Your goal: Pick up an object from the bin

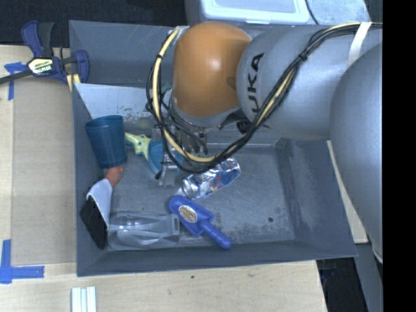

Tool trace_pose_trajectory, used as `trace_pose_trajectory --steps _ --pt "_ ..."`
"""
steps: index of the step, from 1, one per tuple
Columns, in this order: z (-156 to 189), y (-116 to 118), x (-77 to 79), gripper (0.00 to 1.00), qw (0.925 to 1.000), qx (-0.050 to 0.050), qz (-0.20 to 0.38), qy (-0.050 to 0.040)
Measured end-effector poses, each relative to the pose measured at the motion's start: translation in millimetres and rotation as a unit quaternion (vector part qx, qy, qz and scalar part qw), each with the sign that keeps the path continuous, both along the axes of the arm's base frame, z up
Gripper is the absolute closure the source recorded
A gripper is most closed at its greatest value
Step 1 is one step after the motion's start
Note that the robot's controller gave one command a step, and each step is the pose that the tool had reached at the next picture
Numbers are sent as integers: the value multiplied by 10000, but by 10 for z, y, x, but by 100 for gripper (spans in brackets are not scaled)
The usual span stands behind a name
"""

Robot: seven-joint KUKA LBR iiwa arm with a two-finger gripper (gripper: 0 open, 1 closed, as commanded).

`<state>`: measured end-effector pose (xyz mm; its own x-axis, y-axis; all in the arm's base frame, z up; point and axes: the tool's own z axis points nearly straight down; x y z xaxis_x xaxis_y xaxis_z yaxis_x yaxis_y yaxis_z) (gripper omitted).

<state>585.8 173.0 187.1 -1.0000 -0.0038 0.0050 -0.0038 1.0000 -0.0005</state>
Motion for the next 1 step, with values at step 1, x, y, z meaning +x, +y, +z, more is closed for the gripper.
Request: trace_pose_trajectory --steps 1 --pt "53 -12 17 0 10000 7 -23 -39"
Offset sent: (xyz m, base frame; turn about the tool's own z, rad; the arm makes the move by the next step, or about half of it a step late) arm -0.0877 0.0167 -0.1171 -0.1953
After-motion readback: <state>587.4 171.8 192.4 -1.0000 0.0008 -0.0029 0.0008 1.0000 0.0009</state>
